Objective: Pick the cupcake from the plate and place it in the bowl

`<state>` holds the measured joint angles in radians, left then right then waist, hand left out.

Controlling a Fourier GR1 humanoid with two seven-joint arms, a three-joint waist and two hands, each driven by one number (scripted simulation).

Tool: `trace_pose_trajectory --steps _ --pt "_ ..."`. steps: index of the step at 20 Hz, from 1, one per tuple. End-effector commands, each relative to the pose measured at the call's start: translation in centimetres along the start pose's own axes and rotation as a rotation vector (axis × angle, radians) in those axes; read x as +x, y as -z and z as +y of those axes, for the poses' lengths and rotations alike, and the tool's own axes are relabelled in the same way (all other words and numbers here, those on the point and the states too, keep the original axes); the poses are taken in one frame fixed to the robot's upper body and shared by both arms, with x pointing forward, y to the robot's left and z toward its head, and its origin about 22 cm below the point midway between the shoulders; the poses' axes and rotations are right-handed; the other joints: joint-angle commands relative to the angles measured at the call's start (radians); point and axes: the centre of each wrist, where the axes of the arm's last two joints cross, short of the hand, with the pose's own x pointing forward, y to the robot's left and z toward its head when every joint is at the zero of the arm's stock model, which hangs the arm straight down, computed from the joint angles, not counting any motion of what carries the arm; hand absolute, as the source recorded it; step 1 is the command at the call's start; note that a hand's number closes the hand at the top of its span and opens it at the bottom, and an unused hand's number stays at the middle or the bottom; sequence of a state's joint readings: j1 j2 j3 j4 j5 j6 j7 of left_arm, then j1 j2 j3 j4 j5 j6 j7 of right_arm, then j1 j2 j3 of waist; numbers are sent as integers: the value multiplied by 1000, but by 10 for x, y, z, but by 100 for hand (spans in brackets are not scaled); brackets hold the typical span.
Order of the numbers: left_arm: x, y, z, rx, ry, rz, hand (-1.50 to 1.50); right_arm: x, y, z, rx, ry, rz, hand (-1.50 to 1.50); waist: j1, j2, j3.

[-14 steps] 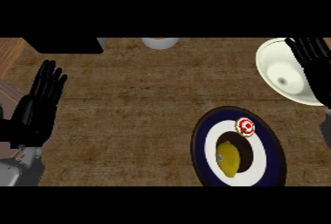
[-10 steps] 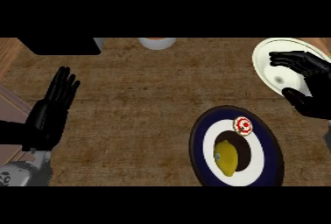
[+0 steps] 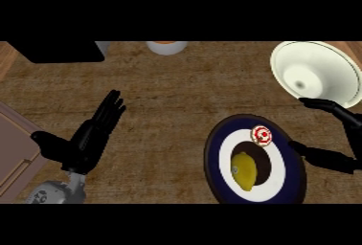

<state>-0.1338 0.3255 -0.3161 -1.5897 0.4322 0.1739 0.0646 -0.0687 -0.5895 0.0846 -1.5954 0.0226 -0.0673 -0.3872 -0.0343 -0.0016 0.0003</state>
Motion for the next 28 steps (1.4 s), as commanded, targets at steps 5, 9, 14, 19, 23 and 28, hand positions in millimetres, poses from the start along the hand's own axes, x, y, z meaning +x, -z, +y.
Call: trace_pose_trajectory --steps 5,9,14,19,23,28 --pt "-19 -7 -3 -30 -5 33 0 34 -27 0 181 -460 -39 -150 2 -8 -6" --pt "-15 -4 -2 -32 1 51 0 65 -28 5 172 -614 110 -150 6 -7 -6" --pt "-6 0 -8 -49 -5 27 0 106 -17 21 292 -712 296 -150 36 -2 -4" --pt "0 12 -10 -72 0 32 0 117 10 43 384 -710 451 -150 48 4 -2" --pt "-10 0 -15 -72 -16 18 0 127 10 72 392 -728 550 -150 42 1 -1" --pt "-8 8 -3 -82 -7 41 0 123 49 97 435 -775 628 -150 45 3 -1"
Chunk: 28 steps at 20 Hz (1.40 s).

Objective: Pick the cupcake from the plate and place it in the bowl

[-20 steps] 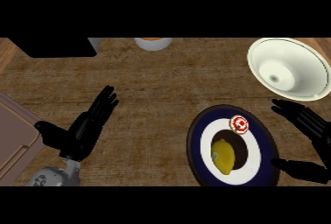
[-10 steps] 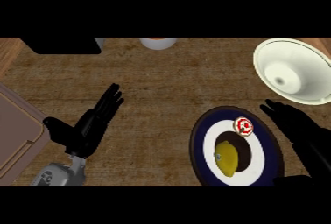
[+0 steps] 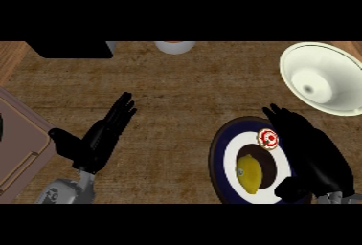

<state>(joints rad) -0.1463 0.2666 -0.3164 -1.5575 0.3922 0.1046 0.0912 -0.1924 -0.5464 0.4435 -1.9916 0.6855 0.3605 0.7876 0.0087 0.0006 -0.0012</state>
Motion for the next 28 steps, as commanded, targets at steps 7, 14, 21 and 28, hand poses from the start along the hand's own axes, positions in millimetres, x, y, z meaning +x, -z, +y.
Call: trace_pose_trajectory --steps 7,14,21,28 --pt "-4 -1 -8 -1 0 -6 0 6 18 24 118 -73 118 -150 -7 -1 1" --pt "5 3 -3 3 -11 -16 0 12 29 32 122 -96 104 -150 -7 -1 1" --pt "0 -17 -5 -1 10 -10 0 -9 38 34 113 -107 111 -150 -7 -2 1" --pt "-27 13 -4 5 5 -8 0 -8 42 62 91 -100 109 -150 -11 0 1"
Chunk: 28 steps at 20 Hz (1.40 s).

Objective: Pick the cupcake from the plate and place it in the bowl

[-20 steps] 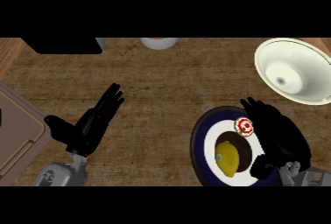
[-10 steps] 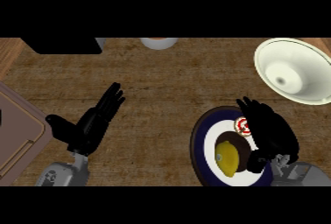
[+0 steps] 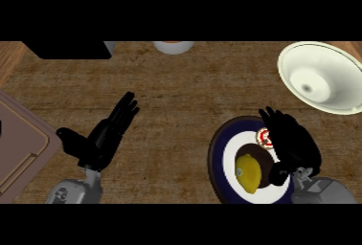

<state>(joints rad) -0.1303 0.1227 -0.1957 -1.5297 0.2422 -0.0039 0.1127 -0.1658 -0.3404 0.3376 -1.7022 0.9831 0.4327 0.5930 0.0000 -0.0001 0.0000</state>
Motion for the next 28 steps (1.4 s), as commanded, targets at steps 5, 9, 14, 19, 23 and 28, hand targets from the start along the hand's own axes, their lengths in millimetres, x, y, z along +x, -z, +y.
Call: trace_pose_trajectory --steps 5,9,14,19,23,28 --pt "25 -9 9 11 7 17 0 19 -1 8 -25 39 25 -150 2 -1 0" --pt "1 11 15 -5 -7 1 0 11 43 11 -11 20 11 -150 3 2 0" --pt "11 -12 2 -7 -15 -8 0 -6 50 34 -24 18 10 -150 4 0 0" --pt "27 2 -12 3 -25 18 0 -16 39 54 -78 31 -102 150 2 0 0" --pt "-2 -13 5 -8 -6 18 0 -4 39 41 -80 2 -125 150 3 0 0" --pt "-1 0 5 -21 -6 -4 0 -25 50 35 -101 -14 -143 150 0 0 0"
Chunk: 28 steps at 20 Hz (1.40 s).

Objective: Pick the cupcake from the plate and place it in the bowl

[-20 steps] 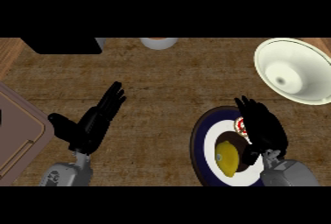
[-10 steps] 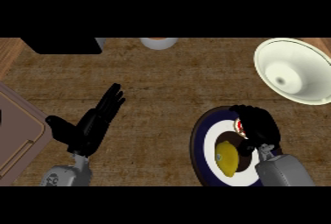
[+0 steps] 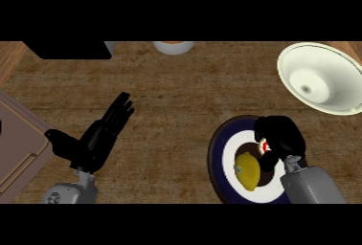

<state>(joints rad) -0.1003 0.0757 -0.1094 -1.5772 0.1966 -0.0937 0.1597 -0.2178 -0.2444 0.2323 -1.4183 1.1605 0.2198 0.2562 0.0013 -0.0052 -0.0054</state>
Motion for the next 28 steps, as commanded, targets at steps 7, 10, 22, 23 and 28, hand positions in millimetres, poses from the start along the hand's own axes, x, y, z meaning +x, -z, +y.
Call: trace_pose_trajectory --steps 7,10,22,23,28 --pt "-4 -6 5 31 9 14 0 -58 -44 28 201 -83 -342 150 -16 1 6" --pt "2 4 -11 -4 -18 -2 0 -98 -54 14 208 -106 -428 150 -16 3 6" --pt "-10 -12 8 24 11 15 0 -134 -126 -87 -105 2 -424 150 -18 0 4" --pt "-6 -1 8 16 22 6 0 -120 -135 -96 -143 15 -435 150 -27 0 4" --pt "-3 -2 5 18 -19 15 0 -124 -162 -150 -317 77 -425 150 -21 0 4"
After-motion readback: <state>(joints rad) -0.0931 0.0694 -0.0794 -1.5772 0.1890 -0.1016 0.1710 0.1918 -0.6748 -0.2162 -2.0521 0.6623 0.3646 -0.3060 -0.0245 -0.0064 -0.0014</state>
